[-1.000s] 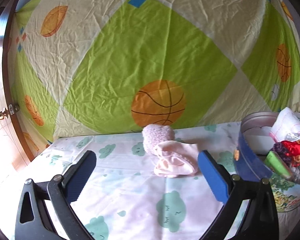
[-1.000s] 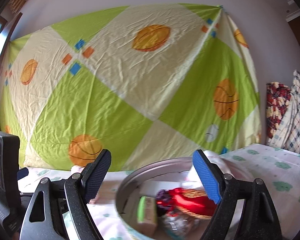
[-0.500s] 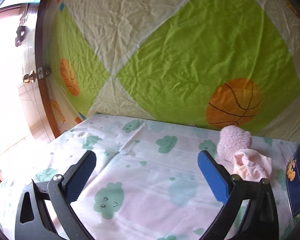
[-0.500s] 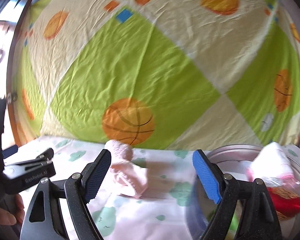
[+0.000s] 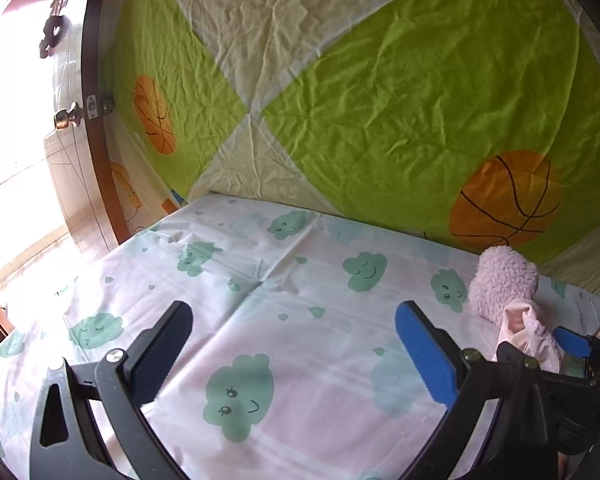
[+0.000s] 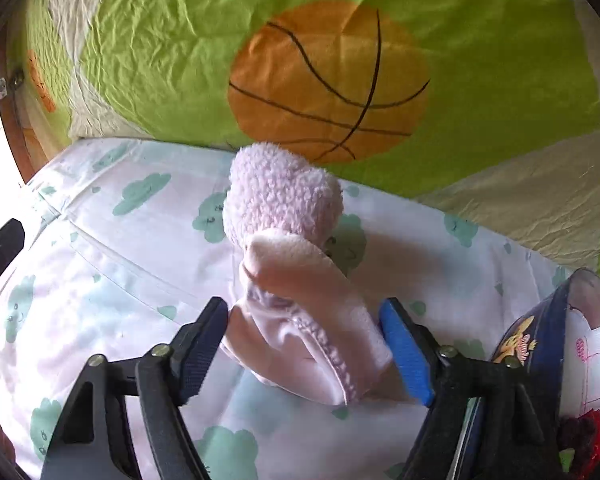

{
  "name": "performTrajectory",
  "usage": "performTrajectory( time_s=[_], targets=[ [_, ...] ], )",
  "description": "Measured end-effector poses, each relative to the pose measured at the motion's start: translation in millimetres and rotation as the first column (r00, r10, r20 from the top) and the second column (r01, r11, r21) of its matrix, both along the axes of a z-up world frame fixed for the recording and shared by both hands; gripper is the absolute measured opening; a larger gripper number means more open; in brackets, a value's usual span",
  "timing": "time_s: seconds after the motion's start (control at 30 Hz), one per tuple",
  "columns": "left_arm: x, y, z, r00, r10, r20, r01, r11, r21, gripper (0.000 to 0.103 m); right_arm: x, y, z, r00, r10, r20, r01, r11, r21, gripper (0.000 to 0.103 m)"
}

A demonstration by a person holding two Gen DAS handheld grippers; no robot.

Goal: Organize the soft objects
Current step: 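Close the right tool on the smooth pink sock, then grasp the fuzzy pink sock with the left tool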

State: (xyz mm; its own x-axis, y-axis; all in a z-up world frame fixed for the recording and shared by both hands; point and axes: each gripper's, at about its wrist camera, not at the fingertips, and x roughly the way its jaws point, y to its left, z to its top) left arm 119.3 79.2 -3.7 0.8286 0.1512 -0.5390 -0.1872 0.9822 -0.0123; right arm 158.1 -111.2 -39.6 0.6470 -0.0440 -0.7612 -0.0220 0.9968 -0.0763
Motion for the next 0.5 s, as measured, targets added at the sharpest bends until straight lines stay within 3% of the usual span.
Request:
performTrajectory(
  time_s=[0.03, 0.07, 0.13, 0.2, 0.3, 0.5],
  targets=[
    [1.0, 1.0, -0.9, 1.0, 0.002, -0.006, -0.002, 1.0, -0.003, 0.103, 3.6, -1.2, -3.1, 1.0, -0.003, -0.02, 0.003, 1.0, 0.004, 0.058],
    [1.6, 1.7, -1.6, 1.0, 0.002, -0.009, -0.002, 1.0, -0.007, 0.103, 4.5, -2.3, -3.3, 1.0, 0.004, -0.021, -0.004, 1.0, 0.02, 0.055],
    [1.6, 1.5, -2.0, 1.0, 0.002, -0.011, -0.002, 1.0, -0.009, 0.103, 3.0, -2.6, -2.3, 1.0, 0.018, -0.015, -0.017, 0.999, 0.034, 0.027],
    [1.4, 1.1, -2.0, 1.0, -0.004, -0.009, 0.004, 1.0, -0.006, 0.103, -0.9, 0.5, 0.3, 1.0, 0.025, -0.01, -0.024, 0.999, 0.033, 0.018],
    [1.1, -0.5, -1.5, 1.0, -0.017, -0.003, 0.017, 1.0, -0.004, 0.103, -19.5, -3.0, 9.0, 0.998, 0.034, 0.047, -0.038, 0.996, 0.081, 0.013],
    [-1.1, -5.2, -0.2, 0.998, -0.061, 0.01, 0.061, 0.998, -0.002, 0.103, -103.4, -13.2, 43.3, 0.947, 0.013, 0.32, -0.048, 0.994, 0.1, 0.013]
  ],
)
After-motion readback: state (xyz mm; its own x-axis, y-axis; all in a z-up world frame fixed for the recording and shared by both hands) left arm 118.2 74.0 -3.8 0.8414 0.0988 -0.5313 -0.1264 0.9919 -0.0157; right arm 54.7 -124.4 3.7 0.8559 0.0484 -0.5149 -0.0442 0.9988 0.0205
